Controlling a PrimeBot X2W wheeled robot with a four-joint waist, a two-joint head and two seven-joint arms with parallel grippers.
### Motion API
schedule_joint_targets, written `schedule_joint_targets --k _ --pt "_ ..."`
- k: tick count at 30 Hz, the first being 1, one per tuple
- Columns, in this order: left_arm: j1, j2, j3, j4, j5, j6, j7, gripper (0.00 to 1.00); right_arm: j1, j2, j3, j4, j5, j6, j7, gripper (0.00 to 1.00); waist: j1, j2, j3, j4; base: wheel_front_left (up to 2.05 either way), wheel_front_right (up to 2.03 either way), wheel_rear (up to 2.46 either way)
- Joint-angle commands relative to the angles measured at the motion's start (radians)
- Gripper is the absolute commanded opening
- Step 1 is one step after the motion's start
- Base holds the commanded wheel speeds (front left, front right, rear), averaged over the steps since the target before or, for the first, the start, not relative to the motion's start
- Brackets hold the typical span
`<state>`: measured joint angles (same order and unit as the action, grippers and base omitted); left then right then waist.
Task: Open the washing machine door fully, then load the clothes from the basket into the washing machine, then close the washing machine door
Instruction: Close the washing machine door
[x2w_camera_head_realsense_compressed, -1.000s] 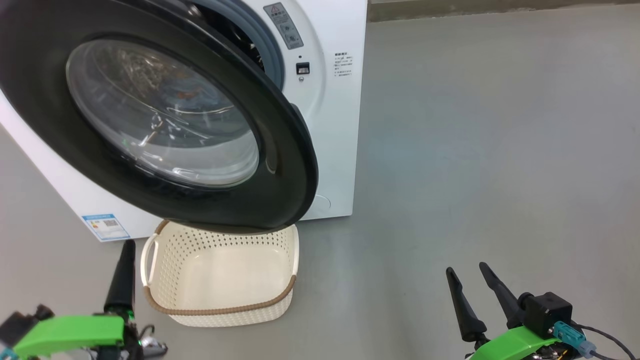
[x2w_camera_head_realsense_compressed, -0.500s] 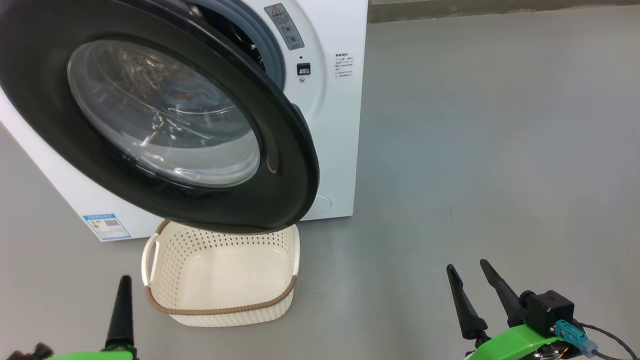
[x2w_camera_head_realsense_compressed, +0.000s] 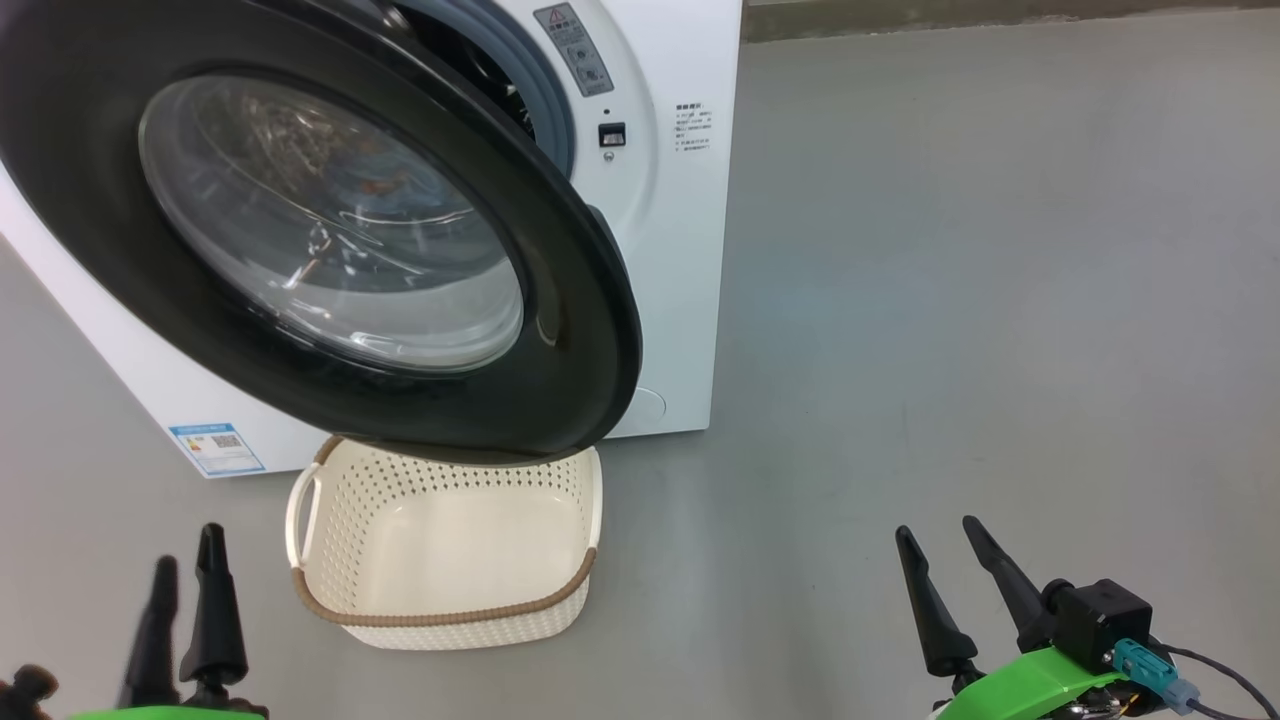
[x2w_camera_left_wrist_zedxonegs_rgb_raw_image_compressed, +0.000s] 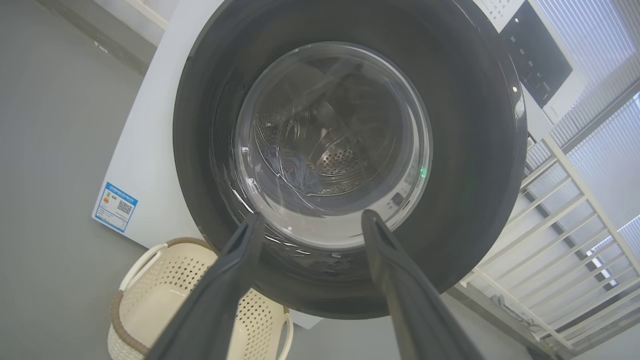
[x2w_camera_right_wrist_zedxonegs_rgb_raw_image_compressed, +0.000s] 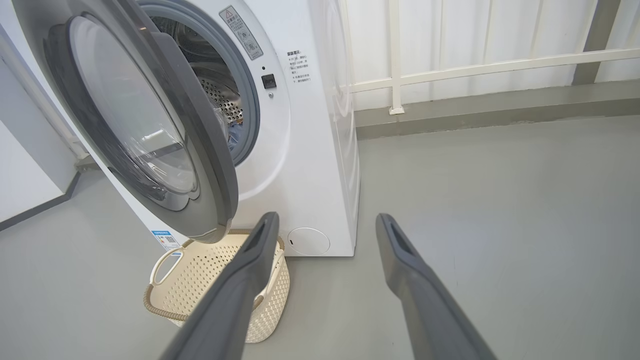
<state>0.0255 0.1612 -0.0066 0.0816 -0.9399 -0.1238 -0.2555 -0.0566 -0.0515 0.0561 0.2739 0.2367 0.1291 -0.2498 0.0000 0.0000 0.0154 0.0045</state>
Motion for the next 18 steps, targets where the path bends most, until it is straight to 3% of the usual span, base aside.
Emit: schedule_joint_targets --k 1,3,4,12,18 --pt "-0.024 0.009 0.051 -0.026 0.108 -0.007 -0.006 1.00 -0.001 0.001 0.022 -0.029 0.000 0.002 -0.012 1.00 0.0000 0.0000 0.001 0.000 0.00 0.00 0.00" --pt "-0.023 0.001 0.059 -0.027 0.245 -0.007 -0.006 1.00 -0.001 0.001 0.021 -0.030 0.000 0.002 -0.012 1.00 0.0000 0.0000 0.002 -0.001 0.00 0.00 0.00" --pt "-0.023 0.001 0.059 -0.027 0.245 -0.007 -0.006 1.00 -0.001 0.001 0.021 -0.030 0.000 0.002 -0.012 1.00 0.0000 0.0000 0.002 -0.001 0.00 0.00 0.00" --pt "-0.014 -0.048 0.100 -0.048 0.562 -0.007 -0.006 1.00 -0.003 0.001 0.020 -0.032 0.004 0.002 -0.012 1.00 0.0000 0.0000 0.004 -0.004 0.00 0.00 0.00" --pt "0.023 -0.067 0.104 -0.049 0.698 -0.007 -0.006 1.00 -0.003 0.001 0.018 -0.037 0.003 0.002 -0.012 1.00 0.0000 0.0000 0.008 -0.006 0.00 0.00 0.00"
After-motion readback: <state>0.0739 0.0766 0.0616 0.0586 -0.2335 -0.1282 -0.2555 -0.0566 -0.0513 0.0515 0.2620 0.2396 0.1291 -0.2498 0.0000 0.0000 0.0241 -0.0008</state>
